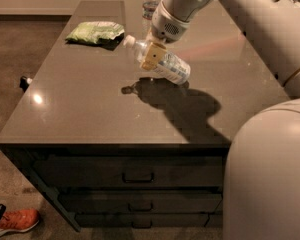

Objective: Knock blue plastic bottle over

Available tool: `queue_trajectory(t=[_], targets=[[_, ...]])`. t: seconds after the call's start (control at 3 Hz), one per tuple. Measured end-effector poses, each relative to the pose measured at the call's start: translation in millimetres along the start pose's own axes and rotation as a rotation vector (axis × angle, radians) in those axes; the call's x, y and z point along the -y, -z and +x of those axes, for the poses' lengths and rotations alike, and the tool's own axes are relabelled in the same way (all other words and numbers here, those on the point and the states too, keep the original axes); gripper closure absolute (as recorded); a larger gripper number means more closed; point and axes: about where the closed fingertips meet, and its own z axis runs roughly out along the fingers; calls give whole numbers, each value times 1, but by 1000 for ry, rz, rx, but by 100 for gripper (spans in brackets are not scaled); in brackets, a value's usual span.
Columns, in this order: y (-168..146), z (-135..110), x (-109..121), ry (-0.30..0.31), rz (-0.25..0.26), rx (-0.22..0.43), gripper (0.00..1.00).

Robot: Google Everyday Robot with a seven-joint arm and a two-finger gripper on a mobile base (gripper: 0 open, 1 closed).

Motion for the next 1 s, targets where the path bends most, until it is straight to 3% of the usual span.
queue_trajectory(t=[0.33,1.0], targets=[[-7,2,-3,20,-24,-23,100],[-31,8,-15,48,-66,-63,59]])
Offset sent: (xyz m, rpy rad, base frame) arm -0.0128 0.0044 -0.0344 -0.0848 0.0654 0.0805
